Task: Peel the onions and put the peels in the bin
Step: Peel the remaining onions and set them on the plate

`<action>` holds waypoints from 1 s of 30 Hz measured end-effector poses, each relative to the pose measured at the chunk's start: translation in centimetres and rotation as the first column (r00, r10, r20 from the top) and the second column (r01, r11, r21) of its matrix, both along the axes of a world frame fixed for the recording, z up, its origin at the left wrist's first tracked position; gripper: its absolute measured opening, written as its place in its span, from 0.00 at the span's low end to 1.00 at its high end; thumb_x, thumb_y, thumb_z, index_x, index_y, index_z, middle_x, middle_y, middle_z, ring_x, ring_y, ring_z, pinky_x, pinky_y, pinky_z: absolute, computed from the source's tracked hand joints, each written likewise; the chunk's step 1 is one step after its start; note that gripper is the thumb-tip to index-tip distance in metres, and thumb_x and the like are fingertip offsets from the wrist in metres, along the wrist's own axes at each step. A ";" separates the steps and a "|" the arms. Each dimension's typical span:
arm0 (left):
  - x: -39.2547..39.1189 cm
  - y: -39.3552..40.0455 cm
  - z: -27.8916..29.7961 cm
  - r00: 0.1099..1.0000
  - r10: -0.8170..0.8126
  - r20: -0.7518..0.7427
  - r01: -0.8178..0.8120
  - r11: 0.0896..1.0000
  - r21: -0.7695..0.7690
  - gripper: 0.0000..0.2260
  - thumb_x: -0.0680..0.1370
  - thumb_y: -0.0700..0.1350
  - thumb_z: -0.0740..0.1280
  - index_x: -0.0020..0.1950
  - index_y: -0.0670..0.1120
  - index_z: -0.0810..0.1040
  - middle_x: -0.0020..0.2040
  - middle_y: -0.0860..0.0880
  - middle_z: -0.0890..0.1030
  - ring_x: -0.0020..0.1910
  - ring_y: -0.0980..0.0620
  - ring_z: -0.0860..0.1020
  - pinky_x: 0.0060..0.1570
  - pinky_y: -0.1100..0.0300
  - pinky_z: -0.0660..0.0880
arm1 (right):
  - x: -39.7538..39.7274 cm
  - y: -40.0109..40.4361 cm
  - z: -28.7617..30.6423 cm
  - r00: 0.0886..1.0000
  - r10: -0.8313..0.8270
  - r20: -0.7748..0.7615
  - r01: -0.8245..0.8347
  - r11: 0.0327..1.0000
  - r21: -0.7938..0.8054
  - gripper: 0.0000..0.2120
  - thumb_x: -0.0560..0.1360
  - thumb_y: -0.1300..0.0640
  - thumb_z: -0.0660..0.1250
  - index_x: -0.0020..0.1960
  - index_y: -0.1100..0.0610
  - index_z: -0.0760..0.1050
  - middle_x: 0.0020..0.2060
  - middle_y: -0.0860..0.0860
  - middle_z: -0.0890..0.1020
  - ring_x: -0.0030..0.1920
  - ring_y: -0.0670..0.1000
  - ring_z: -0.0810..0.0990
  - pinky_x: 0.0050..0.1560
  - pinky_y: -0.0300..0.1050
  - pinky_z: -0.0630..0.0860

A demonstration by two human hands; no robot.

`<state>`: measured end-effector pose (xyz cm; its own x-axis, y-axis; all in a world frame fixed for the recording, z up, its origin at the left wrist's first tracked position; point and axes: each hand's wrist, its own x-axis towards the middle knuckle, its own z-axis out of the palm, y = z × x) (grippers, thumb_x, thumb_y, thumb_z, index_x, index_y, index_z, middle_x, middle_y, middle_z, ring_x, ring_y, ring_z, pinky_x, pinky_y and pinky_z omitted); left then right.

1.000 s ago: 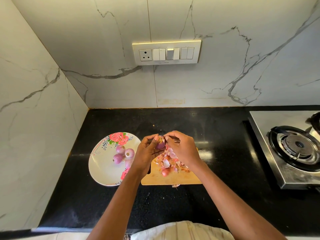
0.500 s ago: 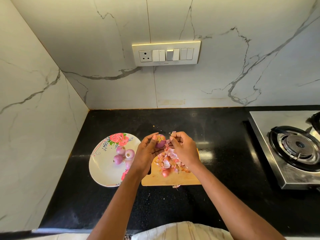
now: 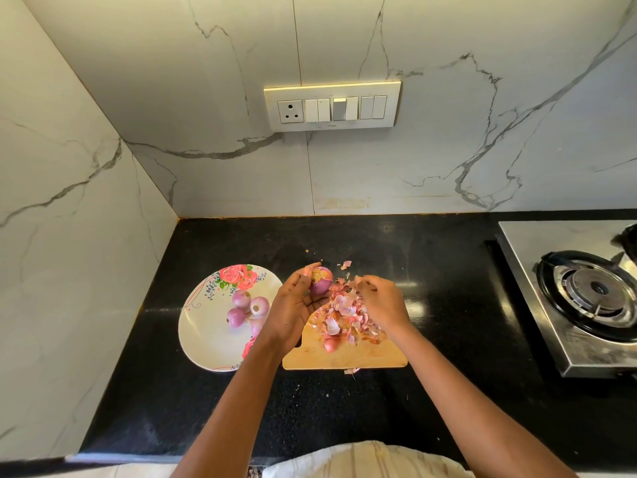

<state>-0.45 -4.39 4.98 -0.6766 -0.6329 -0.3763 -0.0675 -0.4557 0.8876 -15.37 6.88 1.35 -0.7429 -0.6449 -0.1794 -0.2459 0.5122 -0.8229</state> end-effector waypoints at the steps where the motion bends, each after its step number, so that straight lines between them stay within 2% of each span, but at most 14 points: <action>1: 0.0 -0.1 -0.1 1.000 0.006 0.013 -0.006 1.000 -0.011 0.13 0.86 0.47 0.58 0.67 0.47 0.77 0.58 0.44 0.83 0.51 0.50 0.85 0.50 0.60 0.82 | 0.2 -0.1 0.1 0.998 0.047 -0.050 -0.047 0.999 0.012 0.18 0.83 0.46 0.62 0.52 0.60 0.83 0.46 0.54 0.85 0.49 0.53 0.83 0.51 0.53 0.79; 2: 0.0 -0.1 -0.1 1.000 0.009 0.026 -0.009 1.000 -0.027 0.13 0.85 0.47 0.59 0.67 0.48 0.76 0.60 0.43 0.83 0.53 0.49 0.84 0.51 0.59 0.82 | 0.6 -0.2 0.4 0.995 0.067 -0.070 -0.069 0.997 -0.031 0.18 0.82 0.46 0.63 0.54 0.59 0.83 0.49 0.53 0.84 0.51 0.51 0.82 0.52 0.48 0.79; 4: -0.2 0.1 -0.2 0.999 0.010 0.051 -0.006 0.997 -0.076 0.14 0.84 0.49 0.61 0.68 0.49 0.76 0.62 0.44 0.82 0.57 0.47 0.83 0.53 0.58 0.81 | 1.5 -0.5 1.6 0.993 0.070 -0.096 -0.086 0.980 -0.180 0.12 0.81 0.48 0.67 0.59 0.53 0.82 0.54 0.47 0.83 0.53 0.42 0.81 0.51 0.32 0.77; 5: -0.4 0.2 -0.2 0.998 0.008 0.056 -0.002 0.995 -0.098 0.14 0.83 0.49 0.62 0.68 0.49 0.76 0.63 0.45 0.82 0.59 0.47 0.83 0.55 0.57 0.81 | 1.7 -0.6 2.1 0.991 0.072 -0.115 -0.098 0.965 -0.242 0.12 0.80 0.49 0.69 0.60 0.52 0.81 0.54 0.44 0.83 0.53 0.39 0.81 0.51 0.28 0.76; 10: -0.6 0.4 -0.2 0.999 0.021 0.048 -0.013 0.988 -0.152 0.14 0.82 0.49 0.65 0.67 0.50 0.76 0.61 0.46 0.83 0.58 0.48 0.83 0.58 0.55 0.81 | 2.7 -1.3 3.1 0.960 0.138 -0.244 -0.214 0.923 -0.319 0.15 0.77 0.55 0.75 0.63 0.53 0.81 0.53 0.45 0.85 0.54 0.40 0.83 0.54 0.33 0.79; 16: -0.8 0.4 0.2 0.999 0.020 0.049 -0.010 0.981 -0.193 0.13 0.82 0.49 0.66 0.67 0.52 0.76 0.62 0.48 0.82 0.58 0.50 0.83 0.54 0.59 0.80 | 2.8 -1.7 3.1 0.960 0.076 -0.270 -0.176 0.913 -0.368 0.15 0.77 0.60 0.74 0.62 0.55 0.78 0.50 0.46 0.86 0.51 0.42 0.84 0.51 0.33 0.80; 20: -0.4 0.7 0.4 0.999 0.041 0.007 -0.039 0.989 -0.143 0.16 0.79 0.51 0.66 0.67 0.50 0.76 0.63 0.47 0.80 0.61 0.46 0.81 0.54 0.59 0.81 | 2.7 -1.7 2.8 0.974 0.010 -0.224 -0.096 0.920 -0.379 0.12 0.78 0.62 0.72 0.60 0.56 0.75 0.50 0.48 0.83 0.50 0.40 0.81 0.49 0.28 0.77; 25: 0.0 0.4 0.3 0.997 0.069 -0.037 -0.068 0.997 0.023 0.12 0.84 0.45 0.62 0.67 0.49 0.76 0.63 0.45 0.80 0.60 0.44 0.81 0.51 0.58 0.81 | 0.9 -0.9 1.3 0.989 -0.079 -0.128 0.039 0.957 -0.286 0.10 0.78 0.63 0.70 0.56 0.53 0.76 0.48 0.44 0.81 0.49 0.38 0.80 0.47 0.30 0.77; 27: 0.2 0.2 0.2 0.996 0.076 -0.046 -0.074 0.996 0.047 0.11 0.84 0.43 0.61 0.65 0.48 0.76 0.62 0.45 0.81 0.59 0.44 0.82 0.50 0.58 0.81 | 0.2 -0.4 0.0 0.993 -0.037 -0.109 0.016 0.982 -0.188 0.07 0.79 0.62 0.69 0.55 0.52 0.78 0.47 0.42 0.82 0.49 0.39 0.80 0.49 0.35 0.79; 30: 0.3 0.2 0.2 0.997 0.058 -0.043 -0.057 0.998 0.031 0.11 0.84 0.43 0.61 0.66 0.48 0.76 0.63 0.45 0.81 0.58 0.45 0.82 0.50 0.59 0.81 | -0.2 0.1 -1.3 0.991 0.073 -0.112 -0.076 0.997 -0.015 0.06 0.81 0.57 0.67 0.57 0.53 0.81 0.53 0.46 0.83 0.52 0.43 0.81 0.54 0.42 0.79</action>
<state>-0.17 -4.24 5.20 -0.6559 -0.6602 -0.3659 -0.0016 -0.4836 0.8753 -15.55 6.93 0.06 -0.7074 -0.7017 -0.0854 -0.3733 0.4734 -0.7978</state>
